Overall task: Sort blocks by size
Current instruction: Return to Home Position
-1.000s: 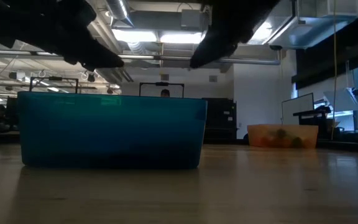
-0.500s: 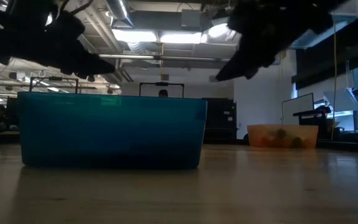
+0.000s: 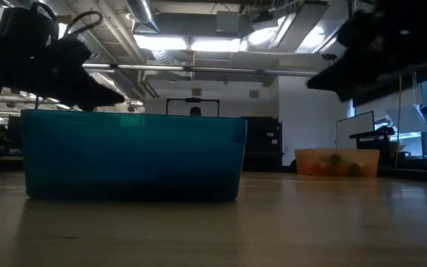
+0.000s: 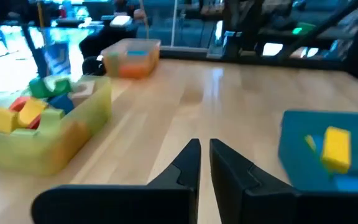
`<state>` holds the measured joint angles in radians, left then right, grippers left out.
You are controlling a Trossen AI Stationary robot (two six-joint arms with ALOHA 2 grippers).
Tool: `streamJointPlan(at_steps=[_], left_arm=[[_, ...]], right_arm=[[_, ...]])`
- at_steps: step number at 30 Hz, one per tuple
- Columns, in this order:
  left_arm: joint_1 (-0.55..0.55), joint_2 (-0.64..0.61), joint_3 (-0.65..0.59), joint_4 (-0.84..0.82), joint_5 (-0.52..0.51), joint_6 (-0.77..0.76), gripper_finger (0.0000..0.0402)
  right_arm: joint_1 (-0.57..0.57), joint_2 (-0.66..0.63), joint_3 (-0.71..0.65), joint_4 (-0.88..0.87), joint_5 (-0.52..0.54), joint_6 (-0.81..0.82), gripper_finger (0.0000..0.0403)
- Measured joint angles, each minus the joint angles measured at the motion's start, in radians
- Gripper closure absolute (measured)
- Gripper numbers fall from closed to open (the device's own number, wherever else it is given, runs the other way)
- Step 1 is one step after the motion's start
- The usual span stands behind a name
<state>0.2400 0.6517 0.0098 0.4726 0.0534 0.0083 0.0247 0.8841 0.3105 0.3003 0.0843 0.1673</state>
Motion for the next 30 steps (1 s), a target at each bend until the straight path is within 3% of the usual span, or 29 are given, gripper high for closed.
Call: streamJointPlan(at_steps=[13,24,30], left_arm=[[0.025,-0.055,0.000,0.000,0.053,0.005,0.0400],[0.025,-0.101,0.000,0.002,0.052,0.000,0.0400],[0.025,-0.105,0.000,0.002,0.051,-0.001,0.0400]], right_arm=[[0.001,-0.433,-0.212,-0.041,0.039,0.061,0.0382],[0.001,-0.807,-0.298,-0.242,0.099,0.062,0.0382],[0.001,-0.882,-0.298,-0.250,0.080,0.011,0.0382]])
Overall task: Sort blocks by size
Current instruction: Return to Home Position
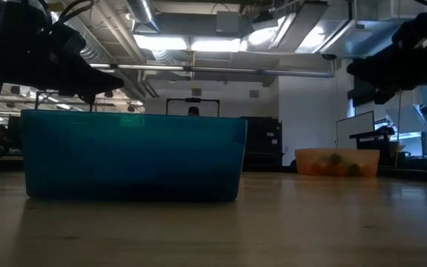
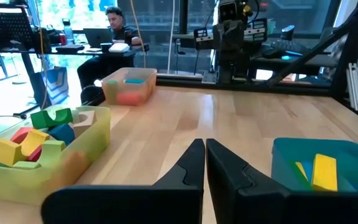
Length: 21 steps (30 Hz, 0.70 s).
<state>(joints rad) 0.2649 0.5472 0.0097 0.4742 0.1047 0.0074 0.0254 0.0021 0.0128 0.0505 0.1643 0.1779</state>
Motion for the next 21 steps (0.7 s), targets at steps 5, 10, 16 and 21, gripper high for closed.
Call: streamJointPlan(at_steps=[5,10,16,21], left_arm=[[0.011,0.000,0.000,-0.007,-0.001,-0.003,0.0399],[0.021,0.000,0.000,-0.045,-0.062,-0.005,0.0398],[0.020,0.001,0.000,-0.081,-0.067,-0.006,0.0398],[0.020,0.001,0.000,-0.089,-0.067,-0.009,0.0398]], right_arm=[[0.000,0.014,0.000,-0.009,-0.008,-0.003,0.0382],[0.000,0.015,-0.001,-0.016,-0.043,-0.002,0.0381],[0.000,0.015,-0.002,-0.004,-0.042,-0.001,0.0382],[0.000,0.015,-0.002,-0.004,-0.042,-0.001,0.0381]])
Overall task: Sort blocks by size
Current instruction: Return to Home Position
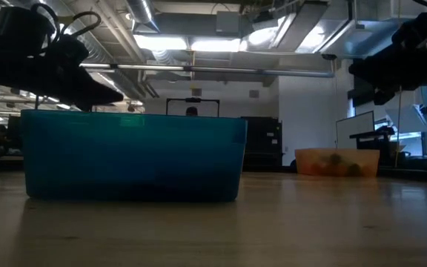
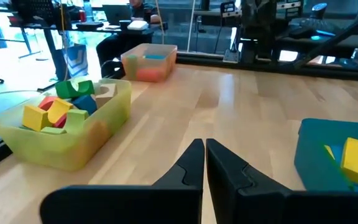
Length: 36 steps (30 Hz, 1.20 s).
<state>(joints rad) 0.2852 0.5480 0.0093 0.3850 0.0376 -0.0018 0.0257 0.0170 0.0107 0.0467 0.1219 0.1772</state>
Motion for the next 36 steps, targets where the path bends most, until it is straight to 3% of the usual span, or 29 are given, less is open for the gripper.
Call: streamJointPlan(at_steps=[5,11,19,36], left_arm=[[0.019,-0.018,0.000,0.068,0.009,0.036,0.0398],[0.072,-0.065,0.000,0.038,0.039,0.031,0.0398],[0.152,-0.127,0.000,-0.018,0.189,0.007,0.0398],[0.235,-0.160,0.000,-0.162,0.187,0.035,0.0398]], right_arm=[[0.000,0.000,0.000,0.000,0.000,0.000,0.0381],[0.000,0.000,-0.001,0.001,0.000,0.000,0.0381],[0.000,0.000,-0.001,0.001,0.000,0.000,0.0381],[0.000,0.000,-0.001,0.002,0.000,0.000,0.0381]])
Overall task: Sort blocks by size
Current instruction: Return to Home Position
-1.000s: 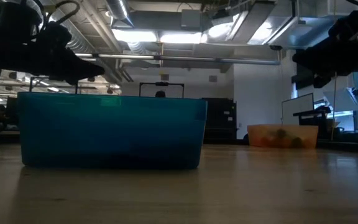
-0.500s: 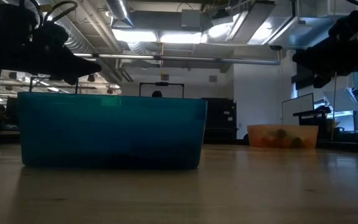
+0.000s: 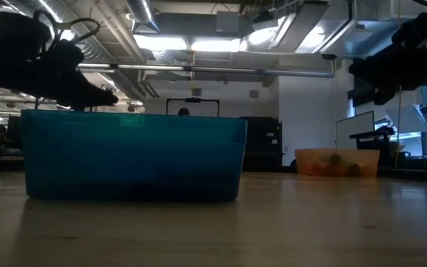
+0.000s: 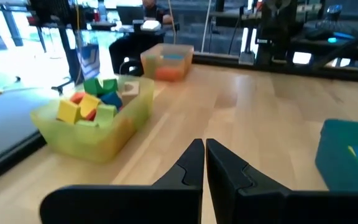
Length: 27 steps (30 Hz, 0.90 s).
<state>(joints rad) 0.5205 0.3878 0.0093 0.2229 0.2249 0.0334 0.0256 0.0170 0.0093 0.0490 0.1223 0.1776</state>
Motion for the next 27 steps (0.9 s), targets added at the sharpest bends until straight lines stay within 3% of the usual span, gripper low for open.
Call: streamJointPlan(at_steps=[27], left_arm=[[-0.001,0.000,0.000,-0.175,-0.003,0.000,0.0398]], right_arm=[[0.000,0.000,0.000,0.001,0.000,0.000,0.0381]])
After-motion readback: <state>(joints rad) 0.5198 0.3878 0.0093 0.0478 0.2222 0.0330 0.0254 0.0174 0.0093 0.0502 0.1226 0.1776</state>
